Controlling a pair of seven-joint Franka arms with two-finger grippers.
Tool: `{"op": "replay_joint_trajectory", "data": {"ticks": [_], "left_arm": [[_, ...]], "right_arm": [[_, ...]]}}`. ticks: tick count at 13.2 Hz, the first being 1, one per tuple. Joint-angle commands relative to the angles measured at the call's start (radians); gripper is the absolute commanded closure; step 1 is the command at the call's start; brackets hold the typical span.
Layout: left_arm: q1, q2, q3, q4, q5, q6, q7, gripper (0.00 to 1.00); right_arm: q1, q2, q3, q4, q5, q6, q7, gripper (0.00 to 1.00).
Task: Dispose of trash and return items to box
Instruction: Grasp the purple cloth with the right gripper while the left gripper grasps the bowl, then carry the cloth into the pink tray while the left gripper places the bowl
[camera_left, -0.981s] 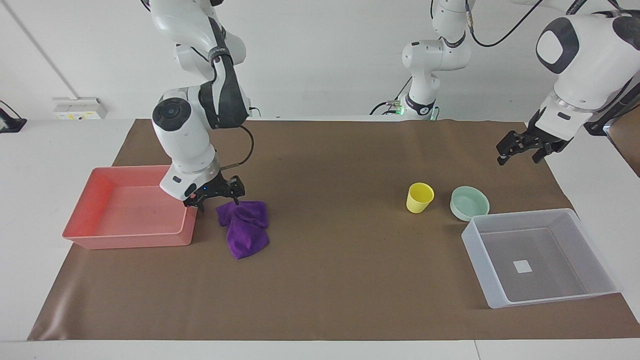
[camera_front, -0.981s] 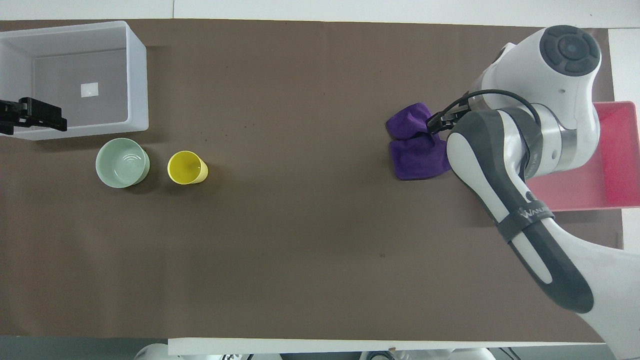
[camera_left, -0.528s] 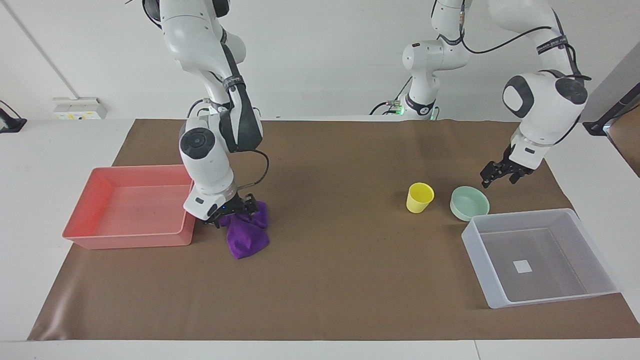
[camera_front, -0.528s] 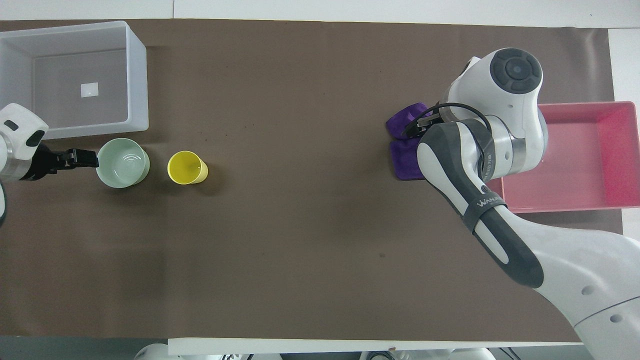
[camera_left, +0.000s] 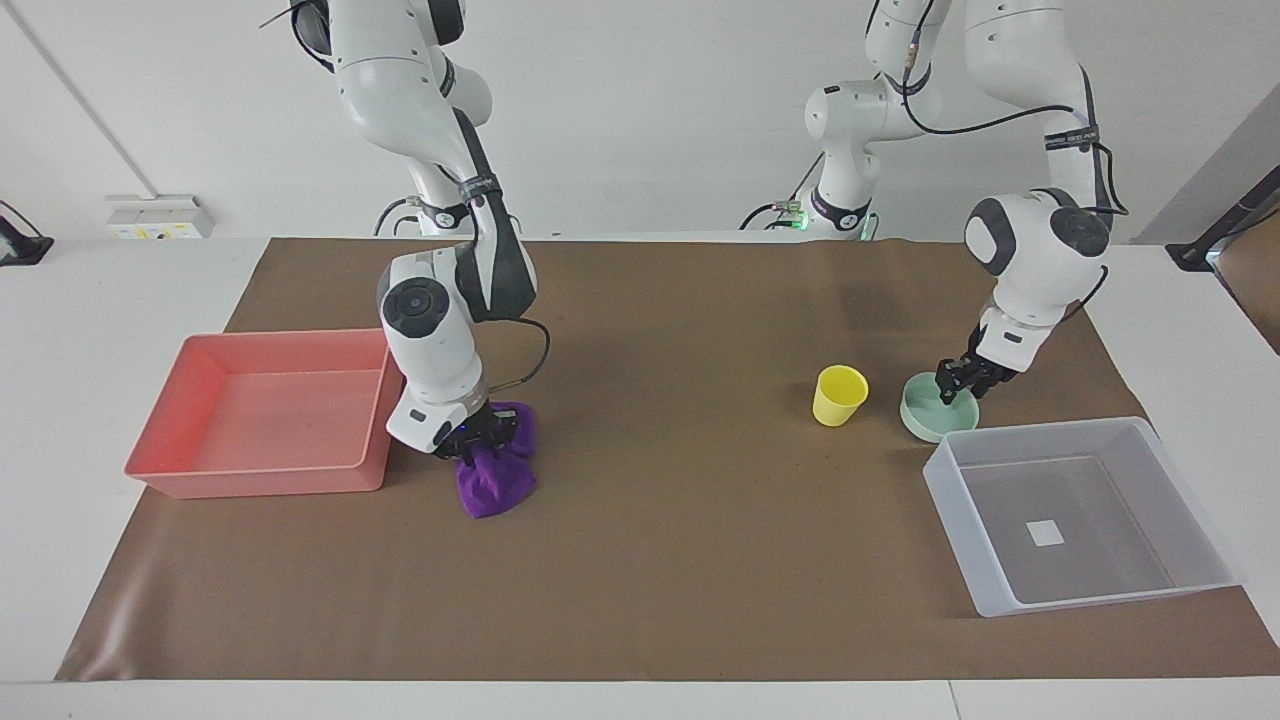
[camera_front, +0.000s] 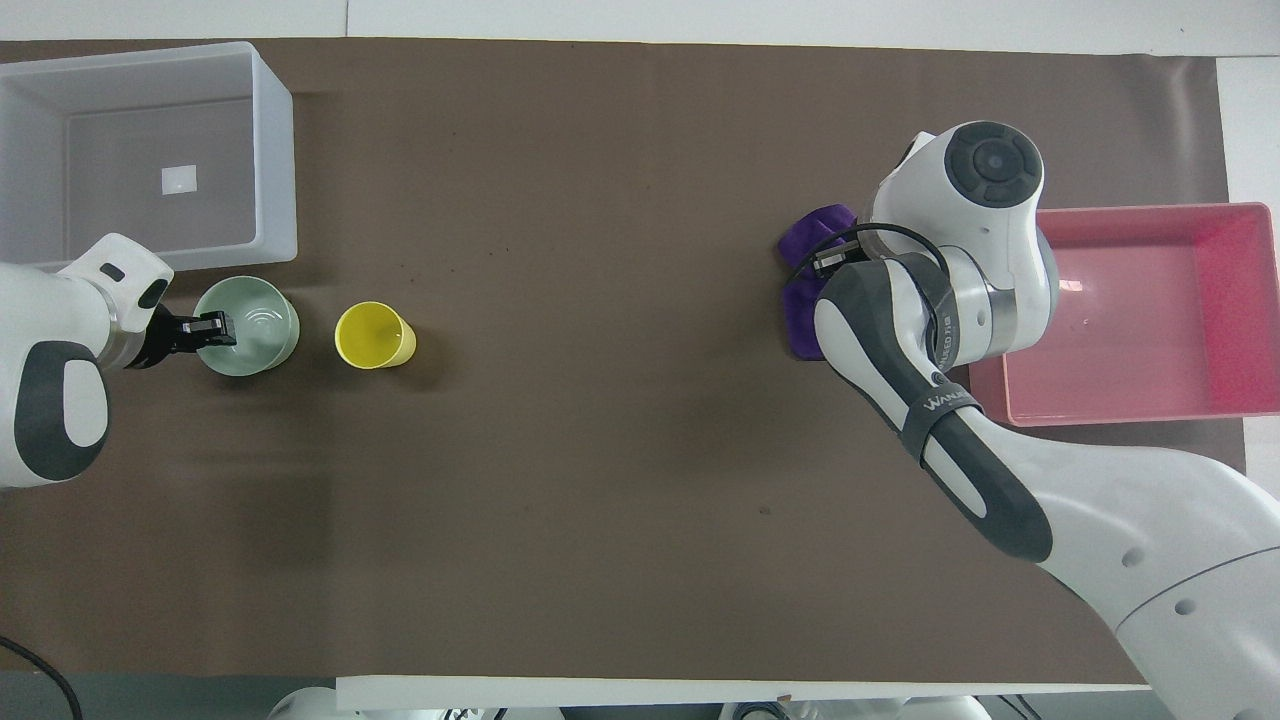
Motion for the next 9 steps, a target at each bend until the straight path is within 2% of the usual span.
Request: {"op": "replay_joint_trajectory", "data": {"ticks": [1,2,3,4,6,7,8,9], "left_arm": [[-0.013,-0.002,0.007,0.0,0.002,0.022,-0.028,1.0],[-0.013,-0.03,0.006,0.035,0.002,-0.034,-0.045,1.0],[-0.013,-0.074,0.003,0.126,0.002,-0.206,-0.05,1.0],[-0.013,-0.087,0.0,0.236,-0.001,-0.369,-0.054,1.0],[-0.013,-0.039,0.0,0.497,-0.053,-0.591,-0.1,1.0],[-0.01,0.011,0.003,0.597,-0.07,-0.643,-0.102,1.0],[0.003,0.034,0.003,0.634,-0.075,-0.621,-0.099,1.0],[0.006,0.069,0.012,0.636,-0.09,-0.525,-0.101,1.0]], "right_arm": [[0.011,-0.032,-0.001,0.003,0.01,-0.033,0.012,1.0],[0.009,-0.049,-0.001,0.032,0.01,-0.091,0.011,1.0],[0.009,-0.063,-0.002,0.065,0.009,-0.159,0.012,1.0],[0.009,-0.083,-0.002,0.09,0.009,-0.216,0.012,1.0],[0.0,-0.135,-0.002,0.116,0.009,-0.297,0.011,1.0],[-0.003,-0.153,-0.004,0.139,0.001,-0.341,0.011,1.0],[-0.006,-0.164,-0.008,0.179,-0.002,-0.406,0.012,1.0],[-0.008,-0.166,-0.011,0.234,-0.003,-0.481,0.012,1.0]]}}
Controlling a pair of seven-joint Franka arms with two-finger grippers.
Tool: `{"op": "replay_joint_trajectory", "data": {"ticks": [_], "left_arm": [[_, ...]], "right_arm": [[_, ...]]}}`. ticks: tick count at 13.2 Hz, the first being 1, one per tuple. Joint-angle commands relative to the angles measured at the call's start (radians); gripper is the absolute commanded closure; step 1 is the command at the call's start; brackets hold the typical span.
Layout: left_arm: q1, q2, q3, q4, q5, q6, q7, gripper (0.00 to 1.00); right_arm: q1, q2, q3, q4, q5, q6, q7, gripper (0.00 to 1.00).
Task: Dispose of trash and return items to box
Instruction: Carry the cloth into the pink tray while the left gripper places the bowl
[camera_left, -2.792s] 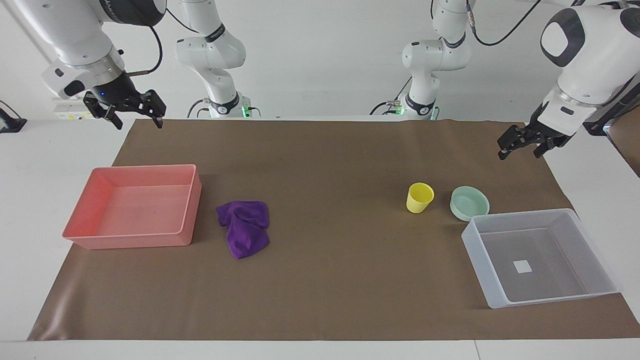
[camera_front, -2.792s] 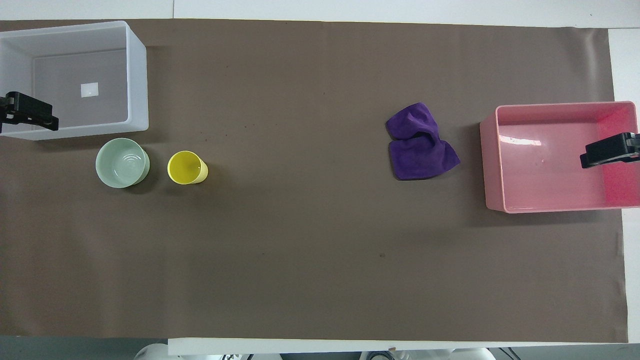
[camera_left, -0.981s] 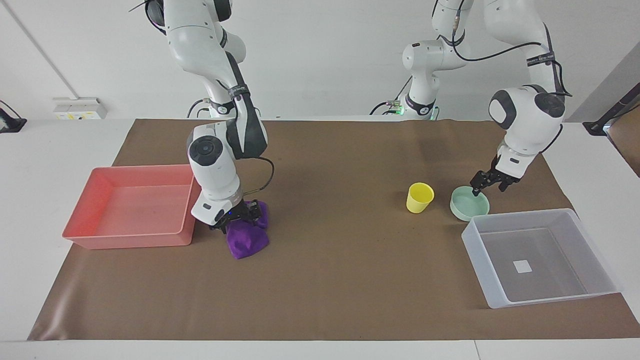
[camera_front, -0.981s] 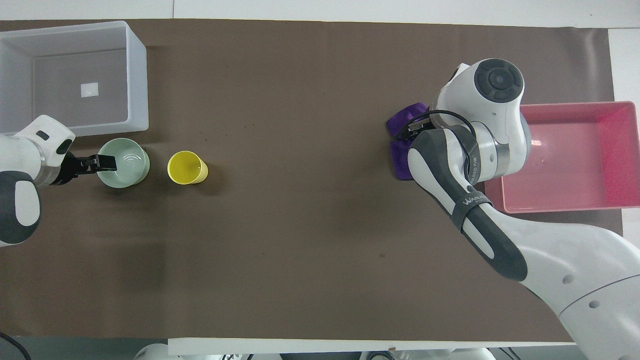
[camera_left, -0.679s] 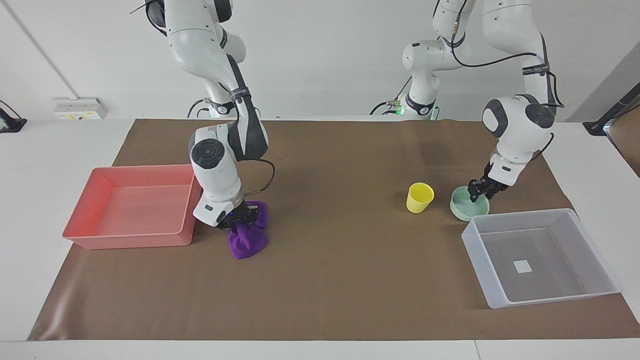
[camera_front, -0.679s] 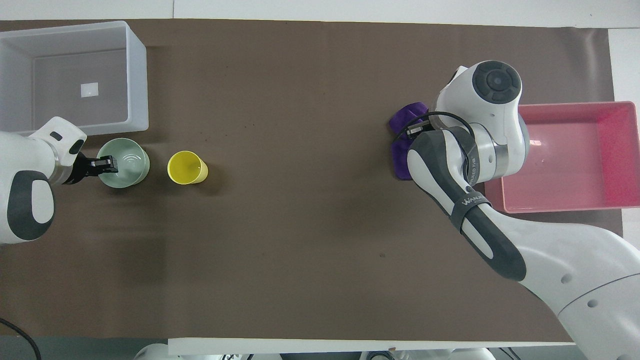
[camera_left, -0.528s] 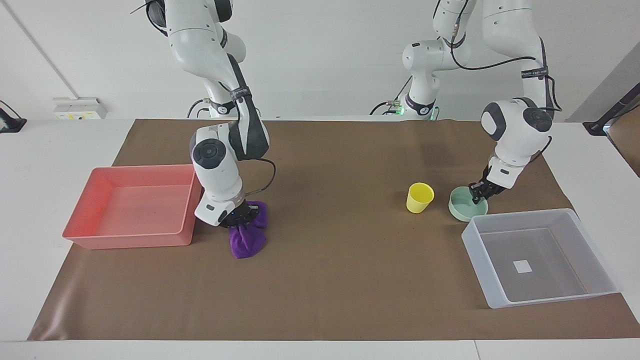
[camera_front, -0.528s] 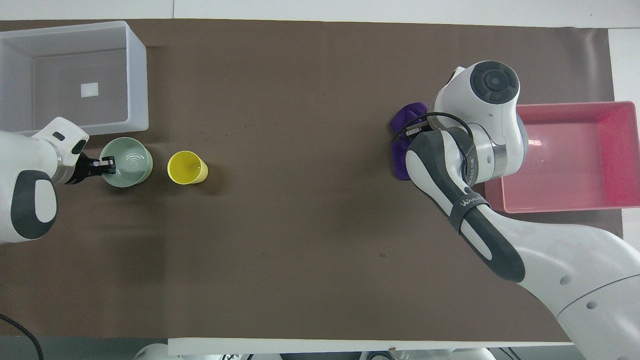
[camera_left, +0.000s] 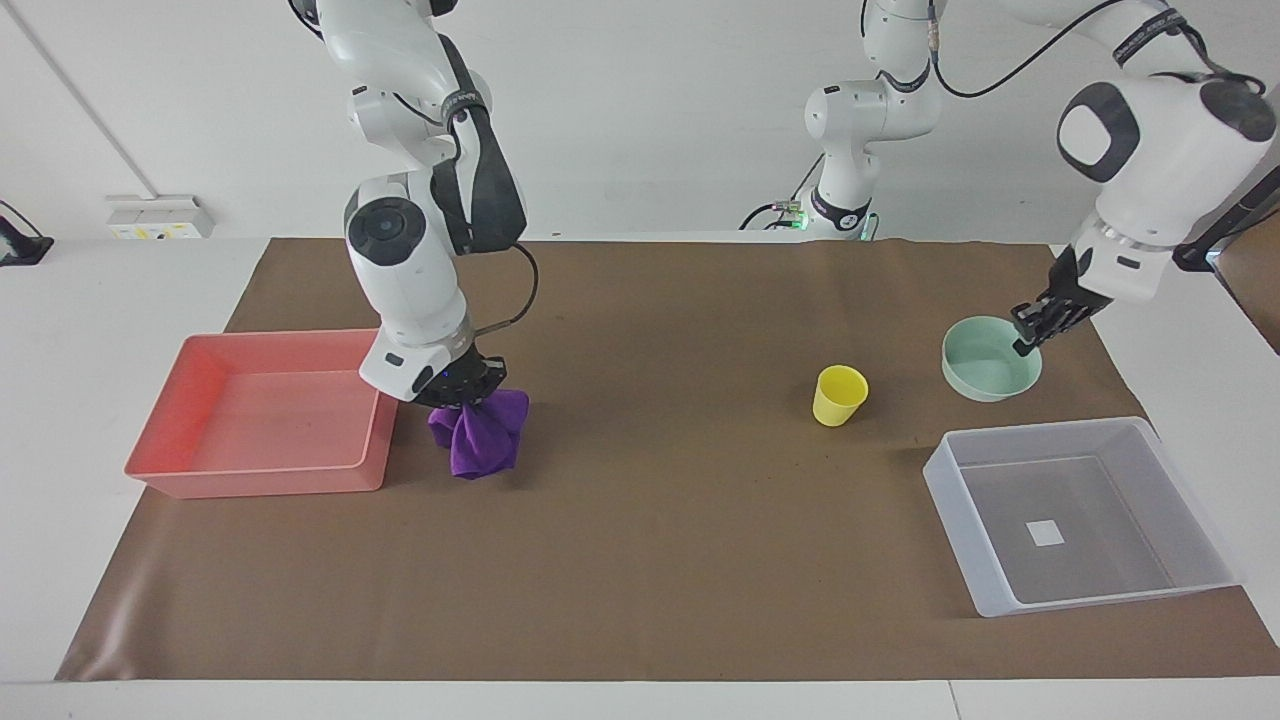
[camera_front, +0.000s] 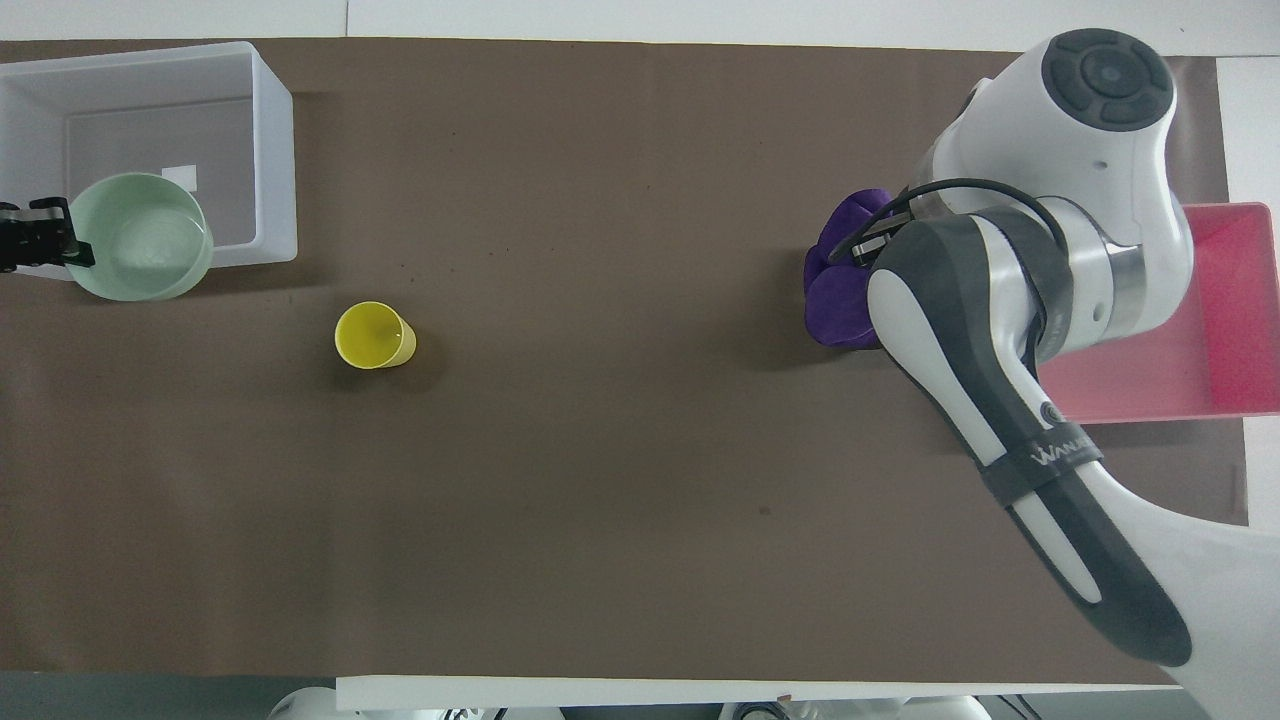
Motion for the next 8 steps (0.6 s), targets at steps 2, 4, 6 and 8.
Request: {"op": "replay_joint_trajectory", "data": {"ticks": [2,4,6,8], "left_arm": [[0.077,0.268,0.016,0.186,-0.098,0.166,-0.011,1.0],[0.085,0.417,0.017,0.314,-0.095,0.185,-0.009,1.0],[0.084,0.454,0.016,0.249,-0.098,0.318,-0.009,1.0],[0.084,0.494,0.017,0.202,-0.095,0.381,-0.002,1.0]], "right_arm": [[-0.028,-0.011,-0.006,0.174,-0.005,-0.237,0.011,1.0],[-0.062,-0.058,-0.004,0.208,-0.005,-0.303,0.011,1.0],[-0.099,-0.129,-0.004,0.208,-0.034,-0.349,0.009,1.0],[-0.157,-0.166,-0.004,0.196,-0.061,-0.365,-0.017,1.0]]}}
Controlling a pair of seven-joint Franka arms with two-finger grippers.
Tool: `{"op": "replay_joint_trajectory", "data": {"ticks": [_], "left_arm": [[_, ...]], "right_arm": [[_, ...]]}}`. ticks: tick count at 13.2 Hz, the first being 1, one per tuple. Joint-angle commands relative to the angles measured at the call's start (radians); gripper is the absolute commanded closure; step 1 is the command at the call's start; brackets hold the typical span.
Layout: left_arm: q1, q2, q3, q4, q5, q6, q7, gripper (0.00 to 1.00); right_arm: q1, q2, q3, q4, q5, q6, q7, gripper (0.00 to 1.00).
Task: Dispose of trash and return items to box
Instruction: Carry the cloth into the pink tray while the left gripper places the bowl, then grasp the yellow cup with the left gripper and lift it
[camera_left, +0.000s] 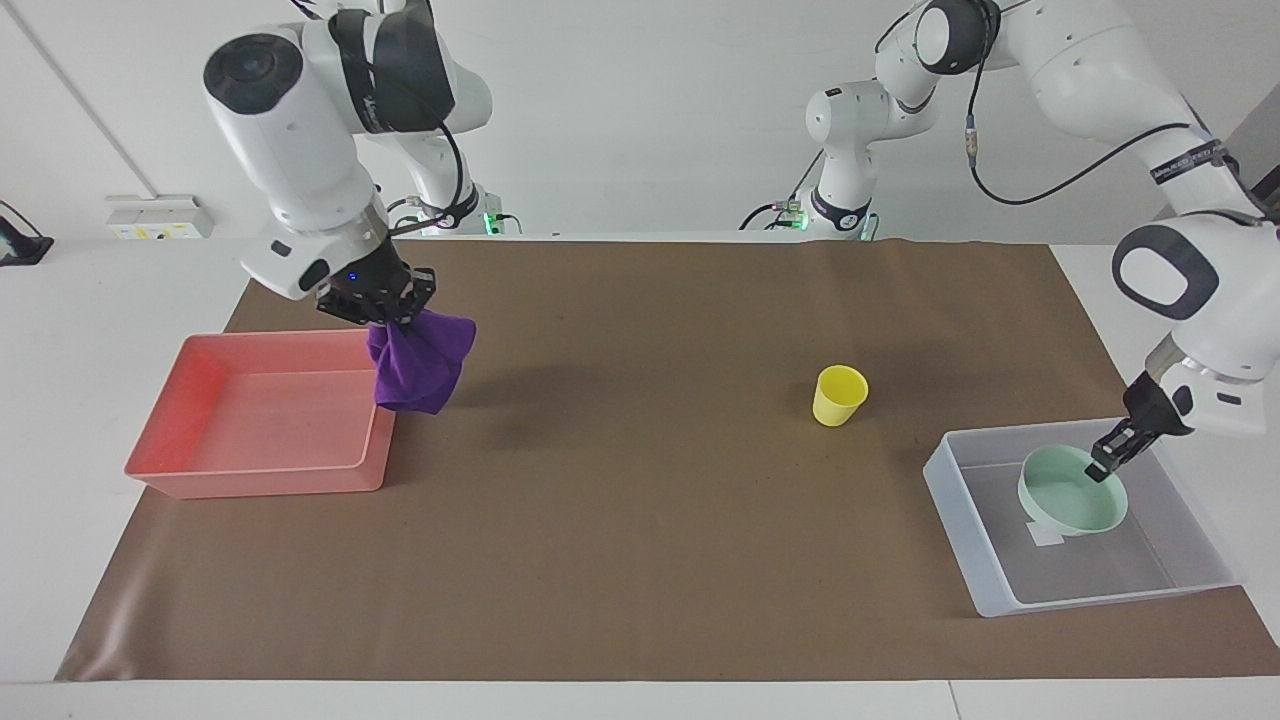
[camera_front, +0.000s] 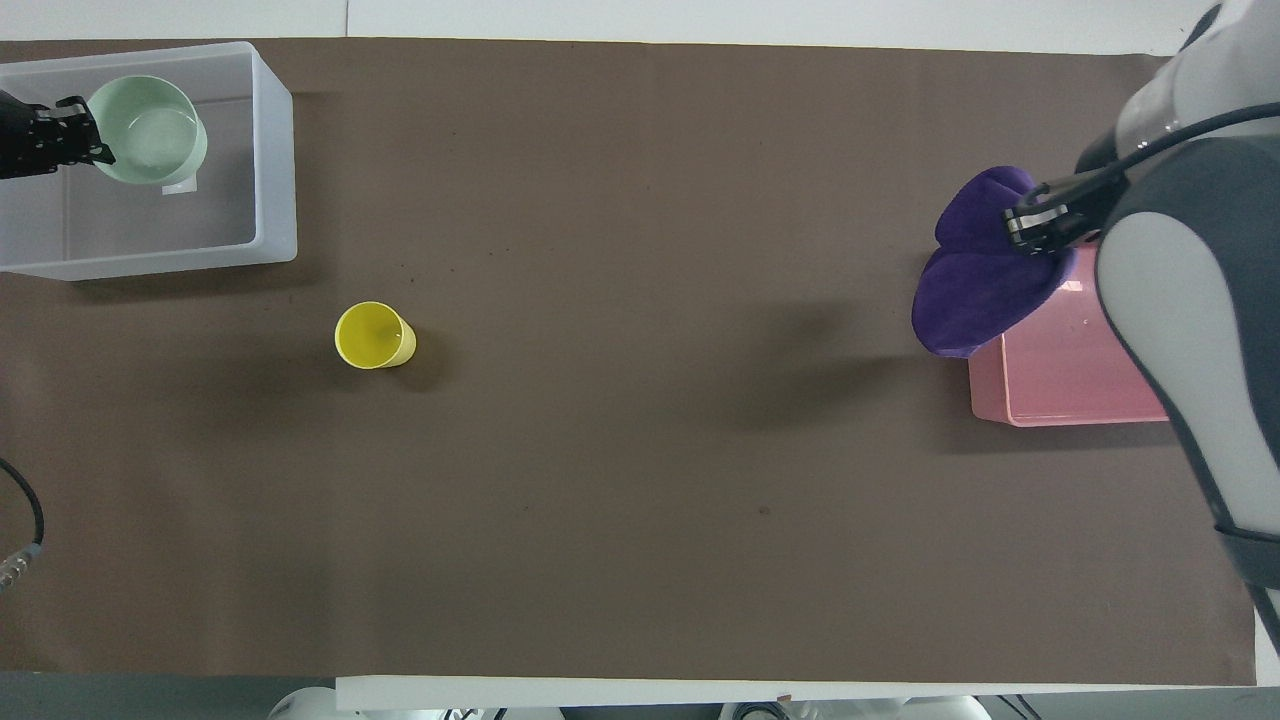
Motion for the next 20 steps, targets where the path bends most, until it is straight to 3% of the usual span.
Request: {"op": "replay_joint_trajectory", "data": {"ticks": [1,2,3,5,6,9,11,13,16,17,18,19,20], "left_arm": [[-0.002,0.022,0.003,-0.05,-0.014,0.051,0.053,0.95],[-0.002,0.02,0.003,-0.078,-0.014,0.071,0.104,0.69],[-0.003,0.013,0.003,-0.127,-0.014,0.114,0.118,0.57],[-0.017,0.006,0.003,-0.088,-0.017,0.085,0.106,0.05],[-0.028,-0.018,0.002,-0.049,-0.015,0.026,0.089,0.02],[-0.068,-0.197,-0.001,-0.061,0.014,-0.204,0.055,0.0],[-0.135,-0.323,-0.001,-0.188,0.015,-0.344,0.045,0.0],[-0.231,-0.421,-0.003,-0.372,0.015,-0.27,-0.048,0.0],[-0.35,-0.515,-0.006,-0.637,0.015,-0.018,-0.161,0.0],[-0.374,-0.512,-0.006,-0.702,0.015,0.055,-0.172,0.01],[-0.382,-0.498,-0.006,-0.759,0.015,0.161,-0.176,0.13],[-0.382,-0.483,-0.004,-0.806,0.015,0.25,-0.182,0.78],[-0.382,-0.478,-0.004,-0.83,0.015,0.295,-0.184,0.98]], "right_arm": [[-0.097,-0.041,0.006,-0.033,-0.02,-0.011,-0.044,1.0],[-0.143,-0.059,0.007,-0.072,-0.02,0.001,-0.078,0.99],[-0.18,-0.078,0.006,-0.117,-0.02,0.03,-0.127,0.99],[-0.245,-0.125,0.006,-0.235,-0.02,0.131,-0.191,0.99],[-0.272,-0.147,0.006,-0.301,-0.022,0.191,-0.193,0.99],[-0.329,-0.147,0.006,-0.408,-0.022,0.279,-0.195,0.98],[-0.331,-0.13,0.006,-0.479,-0.022,0.372,-0.195,0.96],[-0.331,-0.092,0.006,-0.517,-0.023,0.446,-0.196,0.92],[-0.326,-0.046,0.006,-0.516,-0.039,0.458,-0.195,0.67],[-0.32,-0.044,0.006,-0.511,-0.037,0.457,-0.193,0.5],[-0.318,-0.044,0.006,-0.51,-0.037,0.455,-0.19,0.25],[-0.32,-0.042,0.007,-0.504,-0.036,0.452,-0.184,0.0],[-0.32,-0.041,0.007,-0.481,-0.036,0.437,-0.187,0.0]]}}
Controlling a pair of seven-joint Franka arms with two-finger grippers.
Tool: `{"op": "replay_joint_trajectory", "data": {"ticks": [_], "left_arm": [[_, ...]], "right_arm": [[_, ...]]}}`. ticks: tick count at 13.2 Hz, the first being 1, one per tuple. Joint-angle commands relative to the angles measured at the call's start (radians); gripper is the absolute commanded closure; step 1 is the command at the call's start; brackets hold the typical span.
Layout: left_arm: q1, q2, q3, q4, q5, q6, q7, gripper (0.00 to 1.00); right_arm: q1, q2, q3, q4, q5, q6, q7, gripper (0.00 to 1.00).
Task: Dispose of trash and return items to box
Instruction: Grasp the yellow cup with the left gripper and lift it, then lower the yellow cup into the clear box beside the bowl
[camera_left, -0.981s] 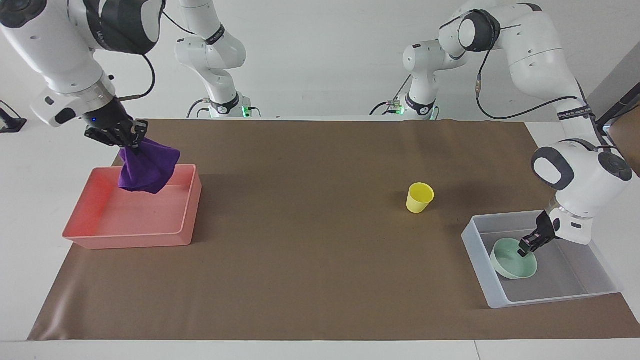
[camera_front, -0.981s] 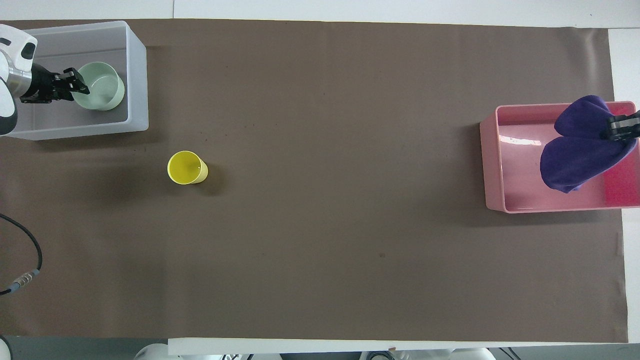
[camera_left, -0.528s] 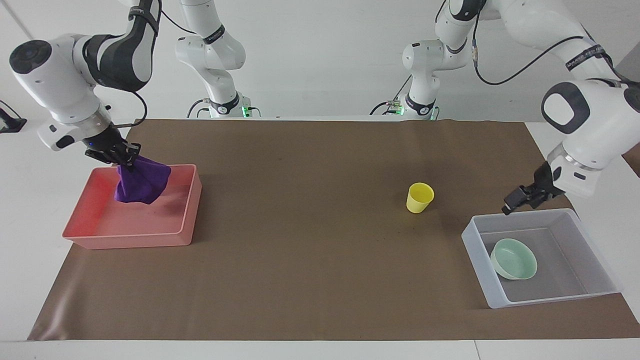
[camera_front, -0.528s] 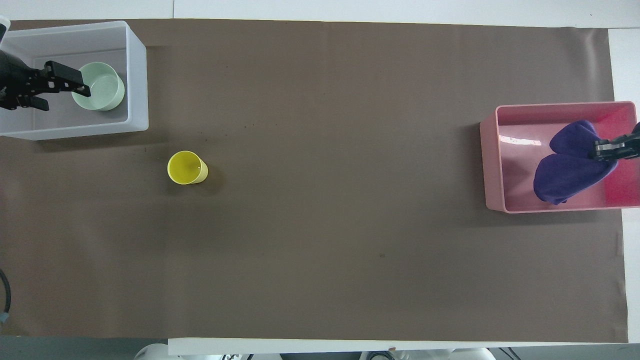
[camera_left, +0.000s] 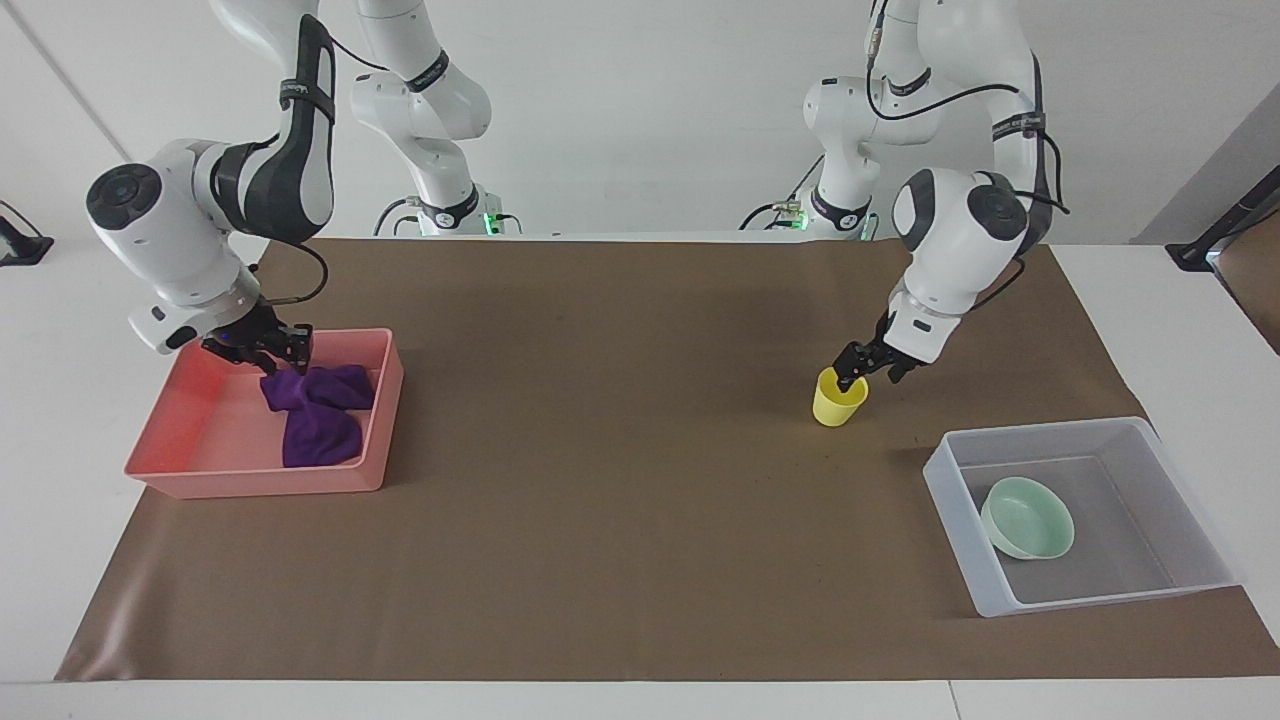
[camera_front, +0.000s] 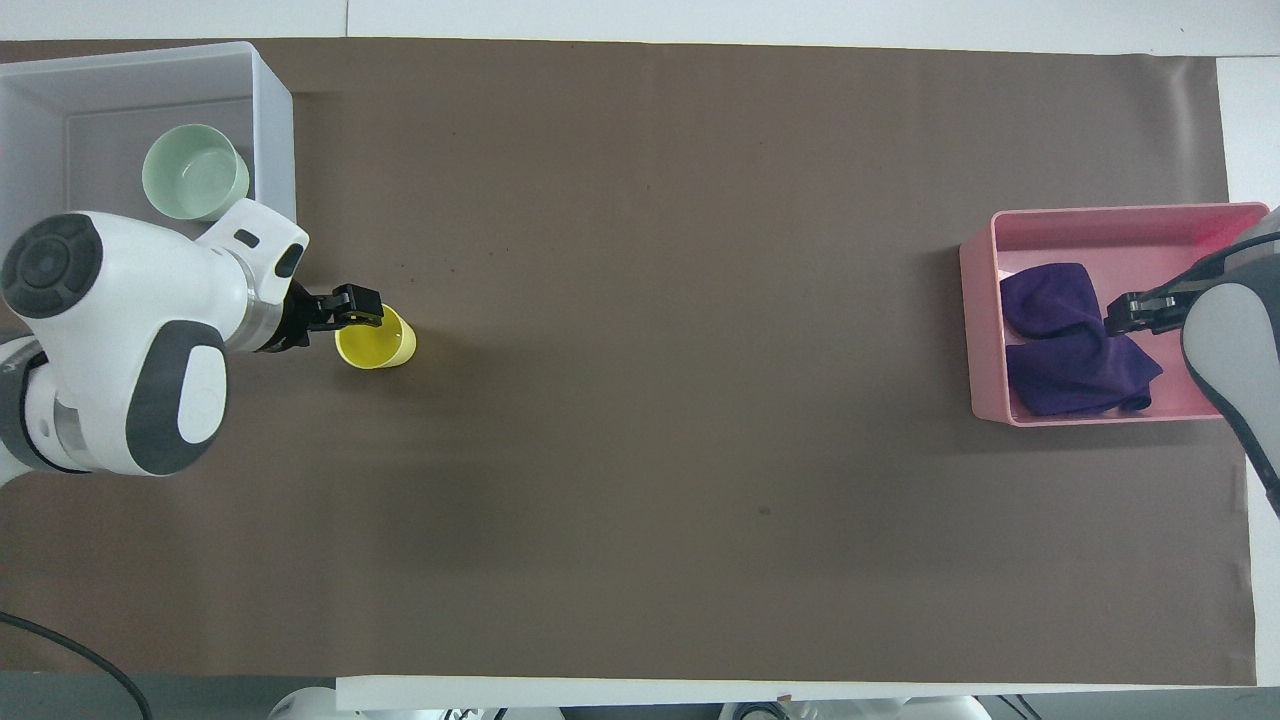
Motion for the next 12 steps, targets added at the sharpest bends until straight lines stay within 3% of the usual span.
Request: {"op": "replay_joint_trajectory", "data": {"ticks": [1,4,7,9,10,11,12], "left_arm": [[-0.001,-0.017,0.015,-0.086,0.012,0.109,-0.013,1.0],[0.009,-0.014,0.018,-0.08,0.012,0.102,-0.011,1.0],[0.001,-0.025,0.018,0.067,0.012,-0.112,-0.069,1.0],[0.031,-0.003,0.021,0.319,0.014,-0.377,-0.079,1.0],[0.092,0.07,0.022,0.47,0.033,-0.476,-0.073,1.0],[0.142,0.13,0.02,0.605,0.07,-0.519,-0.058,1.0],[0.213,0.17,0.021,0.662,0.099,-0.501,-0.007,1.0]], "right_arm": [[0.001,-0.01,0.011,0.046,-0.01,-0.044,-0.001,0.0],[0.036,-0.016,0.018,0.157,-0.002,-0.166,0.001,0.0],[0.044,-0.028,0.022,0.285,0.001,-0.323,0.002,0.0],[0.044,-0.03,0.029,0.355,0.004,-0.407,0.002,0.0],[0.042,-0.034,0.041,0.383,0.005,-0.449,0.008,0.0],[0.041,-0.039,0.046,0.42,0.007,-0.495,0.022,0.0],[0.041,-0.04,0.046,0.44,0.007,-0.539,0.03,0.0]]}}
